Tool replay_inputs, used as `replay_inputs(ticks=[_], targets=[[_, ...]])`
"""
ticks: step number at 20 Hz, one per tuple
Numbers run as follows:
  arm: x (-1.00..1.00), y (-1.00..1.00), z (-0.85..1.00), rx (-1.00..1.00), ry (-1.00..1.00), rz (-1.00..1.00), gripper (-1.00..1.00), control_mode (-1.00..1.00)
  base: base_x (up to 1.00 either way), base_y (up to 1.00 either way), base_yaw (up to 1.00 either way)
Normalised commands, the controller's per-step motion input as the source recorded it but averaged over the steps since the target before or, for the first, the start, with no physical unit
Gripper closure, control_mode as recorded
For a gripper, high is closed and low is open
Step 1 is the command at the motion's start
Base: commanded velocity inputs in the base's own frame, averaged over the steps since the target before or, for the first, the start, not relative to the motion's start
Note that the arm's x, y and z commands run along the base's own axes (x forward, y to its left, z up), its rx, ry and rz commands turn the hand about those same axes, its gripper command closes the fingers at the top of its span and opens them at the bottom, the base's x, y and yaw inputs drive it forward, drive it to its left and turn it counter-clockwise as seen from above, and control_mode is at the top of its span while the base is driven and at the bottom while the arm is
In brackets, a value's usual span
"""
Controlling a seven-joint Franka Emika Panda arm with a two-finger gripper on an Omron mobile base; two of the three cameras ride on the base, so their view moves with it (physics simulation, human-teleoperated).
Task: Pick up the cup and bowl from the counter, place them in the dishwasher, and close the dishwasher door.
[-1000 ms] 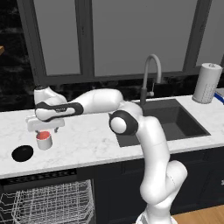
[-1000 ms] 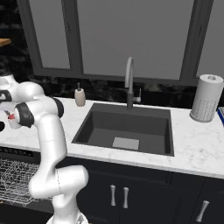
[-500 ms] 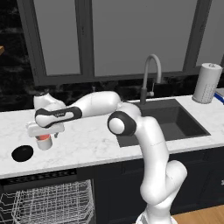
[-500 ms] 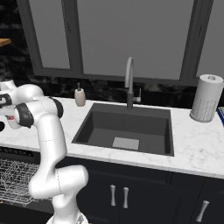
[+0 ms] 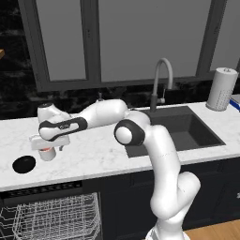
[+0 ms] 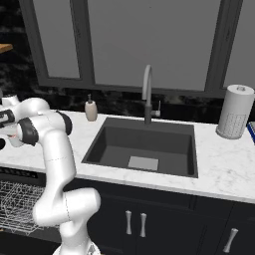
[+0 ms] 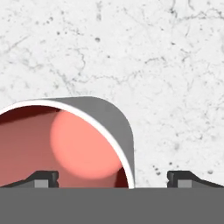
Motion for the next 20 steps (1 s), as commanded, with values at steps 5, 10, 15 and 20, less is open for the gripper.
replay_inputs(ticks=[5, 10, 15, 20], targets=[[0.00, 0.00, 0.00, 0.00, 0.00, 0.00, -1.00, -1.00, 0.00, 0.00, 0.00], [0.00, 0.00, 0.00, 0.00, 0.00, 0.00, 1.00, -1.00, 0.00, 0.00, 0.00], [0.00, 0.00, 0.00, 0.00, 0.00, 0.00, 1.00, -1.00, 0.00, 0.00, 0.00], [-0.30, -0.03, 0.00, 0.00, 0.00, -0.01, 1.00, -1.00, 0.00, 0.00, 0.00]])
